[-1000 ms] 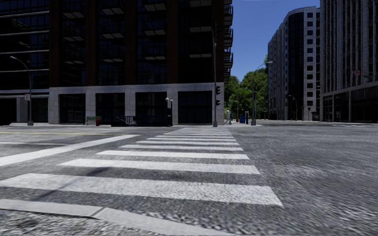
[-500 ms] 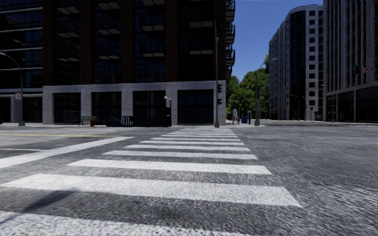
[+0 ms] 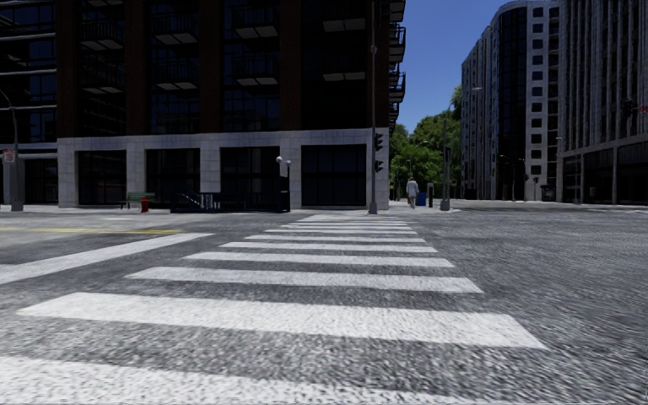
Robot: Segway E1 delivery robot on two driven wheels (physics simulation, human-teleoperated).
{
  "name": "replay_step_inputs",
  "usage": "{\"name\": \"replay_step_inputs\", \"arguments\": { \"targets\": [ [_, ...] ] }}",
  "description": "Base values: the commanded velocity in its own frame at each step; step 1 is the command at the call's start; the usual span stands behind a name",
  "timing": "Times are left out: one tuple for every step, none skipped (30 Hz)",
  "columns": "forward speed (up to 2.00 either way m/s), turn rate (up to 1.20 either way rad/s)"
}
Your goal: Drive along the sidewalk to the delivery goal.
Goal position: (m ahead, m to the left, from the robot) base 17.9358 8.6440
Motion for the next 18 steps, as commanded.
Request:
{"name": "replay_step_inputs", "arguments": {
  "targets": [
    [2.0, 0.0],
    [2.0, -0.09],
    [2.0, -0.56],
    [2.0, -0.71],
    [2.0, -0.77],
    [2.0, -0.77],
    [2.0, 0.0],
    [2.0, 0.0],
    [2.0, 0.0],
    [2.0, 0.0],
    [2.0, 0.0],
    [2.0, 0.0],
    [2.0, 0.0],
    [2.0, 0.0],
    [2.0, 0.0],
    [2.0, 0.0],
    [2.0, 0.0],
    [2.0, 0.0]
  ]
}}
